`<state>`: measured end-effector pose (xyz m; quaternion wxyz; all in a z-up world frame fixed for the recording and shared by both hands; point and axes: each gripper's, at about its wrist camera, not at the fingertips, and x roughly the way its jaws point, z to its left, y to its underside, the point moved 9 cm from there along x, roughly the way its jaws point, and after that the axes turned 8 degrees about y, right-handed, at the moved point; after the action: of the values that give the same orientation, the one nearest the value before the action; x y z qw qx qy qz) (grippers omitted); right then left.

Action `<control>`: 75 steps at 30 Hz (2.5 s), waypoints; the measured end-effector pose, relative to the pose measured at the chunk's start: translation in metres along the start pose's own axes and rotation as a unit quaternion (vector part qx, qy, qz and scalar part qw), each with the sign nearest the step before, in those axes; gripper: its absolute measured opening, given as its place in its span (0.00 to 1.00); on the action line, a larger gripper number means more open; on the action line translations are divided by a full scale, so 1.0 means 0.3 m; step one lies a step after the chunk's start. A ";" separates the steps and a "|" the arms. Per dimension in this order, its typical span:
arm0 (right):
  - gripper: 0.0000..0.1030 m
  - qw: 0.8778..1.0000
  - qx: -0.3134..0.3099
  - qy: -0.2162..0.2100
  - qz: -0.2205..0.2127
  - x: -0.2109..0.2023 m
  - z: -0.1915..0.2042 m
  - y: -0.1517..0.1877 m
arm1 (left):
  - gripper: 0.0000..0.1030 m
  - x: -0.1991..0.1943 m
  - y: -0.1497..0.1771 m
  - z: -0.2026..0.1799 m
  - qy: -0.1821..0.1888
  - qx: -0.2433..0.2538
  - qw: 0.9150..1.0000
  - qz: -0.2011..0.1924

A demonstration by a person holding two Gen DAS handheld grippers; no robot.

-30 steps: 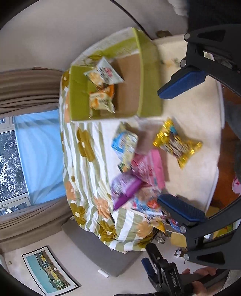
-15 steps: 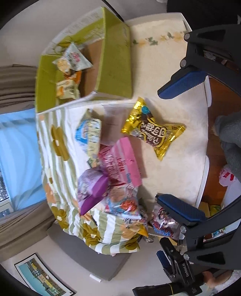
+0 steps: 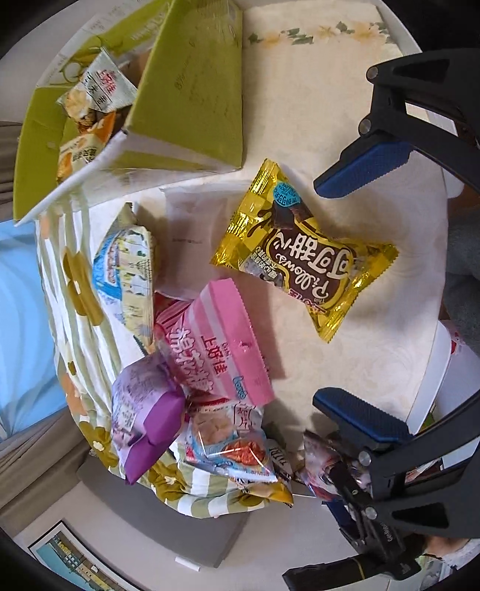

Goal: Organize snacks
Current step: 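Grasp the cartoon-printed cookie bag with the left tool while the right tool grasps the gold Pillows packet, then carry both packets into the green box and open both tools to drop them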

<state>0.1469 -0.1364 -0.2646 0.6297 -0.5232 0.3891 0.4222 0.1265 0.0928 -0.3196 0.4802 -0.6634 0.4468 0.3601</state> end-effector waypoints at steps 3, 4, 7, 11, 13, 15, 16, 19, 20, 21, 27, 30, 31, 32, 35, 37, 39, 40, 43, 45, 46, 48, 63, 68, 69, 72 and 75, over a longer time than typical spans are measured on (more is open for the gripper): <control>0.99 1.000 -0.001 -0.002 0.007 0.024 -0.006 0.002 | 0.99 0.010 0.005 -0.013 -0.013 0.008 1.000 -0.006; 0.99 1.000 -0.001 -0.002 0.010 0.031 -0.006 0.004 | 0.99 0.013 0.006 -0.016 -0.014 0.010 1.000 -0.006; 0.99 1.000 -0.003 -0.008 0.018 0.050 -0.004 0.013 | 0.99 0.020 0.012 -0.033 -0.030 0.025 0.999 -0.005; 0.99 1.000 -0.004 -0.017 0.026 0.067 0.004 0.023 | 0.99 0.040 0.030 -0.080 -0.070 0.081 0.994 0.001; 0.99 0.999 -0.003 -0.020 0.029 0.074 0.005 0.024 | 0.99 0.047 0.031 -0.100 -0.086 0.099 0.991 0.002; 0.99 0.999 -0.004 -0.021 0.030 0.082 0.006 0.023 | 1.00 0.055 0.035 -0.111 -0.098 0.110 0.989 0.003; 0.99 0.999 -0.004 -0.022 0.030 0.085 0.005 0.022 | 1.00 0.060 0.033 -0.112 -0.101 0.114 0.988 0.001; 0.99 0.999 -0.004 -0.022 0.031 0.100 0.004 0.016 | 1.00 0.082 0.043 -0.094 -0.099 0.095 0.990 0.015; 0.99 0.999 -0.003 -0.022 0.031 0.103 0.004 0.014 | 1.00 0.107 0.056 -0.071 -0.087 0.072 0.993 0.038; 0.99 0.999 -0.002 -0.022 0.032 0.105 0.003 0.013 | 1.00 0.119 0.062 -0.038 -0.089 0.050 0.994 0.048; 0.99 0.999 -0.005 -0.022 0.027 0.111 0.006 0.010 | 0.88 0.064 0.024 -0.025 -0.069 0.032 0.997 0.023; 0.99 0.999 -0.005 -0.021 0.029 0.123 0.006 0.007 | 0.84 0.054 0.012 -0.033 -0.060 0.034 0.997 0.019; 0.99 0.999 -0.005 -0.020 0.029 0.128 0.005 0.006 | 0.84 0.046 0.013 -0.034 -0.058 0.033 0.998 0.018; 0.99 0.999 -0.003 -0.019 0.029 0.131 0.007 0.006 | 0.83 0.039 0.009 -0.036 -0.056 0.032 0.998 0.016; 0.98 1.000 0.001 -0.018 0.026 0.136 0.010 -0.002 | 0.82 0.062 0.025 -0.051 -0.047 0.032 0.998 0.016; 0.93 1.000 0.002 -0.017 0.022 0.139 0.012 -0.009 | 0.82 0.073 0.015 -0.047 -0.041 0.034 0.998 0.016; 0.82 1.000 0.003 -0.017 0.022 0.144 0.013 -0.014 | 0.82 0.069 0.017 -0.064 -0.037 0.039 0.998 0.017; 0.81 1.000 0.004 -0.017 0.022 0.146 0.010 -0.013 | 0.82 0.071 0.022 -0.071 -0.036 0.041 0.998 0.017; 0.67 1.000 0.011 -0.012 0.023 0.158 -0.001 -0.014 | 0.82 0.067 0.030 -0.097 -0.030 0.047 0.998 0.018; 0.53 0.999 0.016 -0.011 0.025 0.163 -0.015 -0.012 | 0.82 0.062 0.031 -0.109 -0.026 0.052 0.998 0.017; 0.49 0.999 0.018 -0.009 0.025 0.164 -0.020 -0.008 | 0.82 0.061 0.035 -0.113 -0.025 0.055 0.998 0.017; 0.45 0.999 0.021 -0.006 0.023 0.160 -0.032 -0.001 | 0.82 0.057 0.034 -0.115 -0.022 0.058 0.998 0.017; 0.42 0.999 0.051 0.007 -0.014 0.012 -0.075 0.061 | 0.82 -0.074 0.074 -0.246 0.022 0.110 0.994 -0.011; 0.42 0.997 0.057 0.002 -0.043 -0.094 -0.080 0.054 | 0.82 -0.142 0.052 -0.332 0.048 0.136 0.989 -0.029; 0.42 0.997 0.058 0.002 -0.049 -0.120 -0.084 0.049 | 0.82 -0.160 0.042 -0.358 0.054 0.143 0.988 -0.034; 0.42 0.996 0.060 0.001 -0.073 -0.213 -0.101 0.022 | 0.82 -0.205 -0.004 -0.430 0.070 0.158 0.984 -0.050; 0.42 0.993 0.061 0.001 -0.100 -0.305 -0.131 -0.021 | 0.82 -0.245 -0.058 -0.520 0.082 0.173 0.979 -0.065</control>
<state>0.1196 -0.1872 -0.1831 0.6995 -0.5203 0.3604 0.3318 0.1253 -0.0361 -0.2038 0.5714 -0.6255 0.4962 0.1898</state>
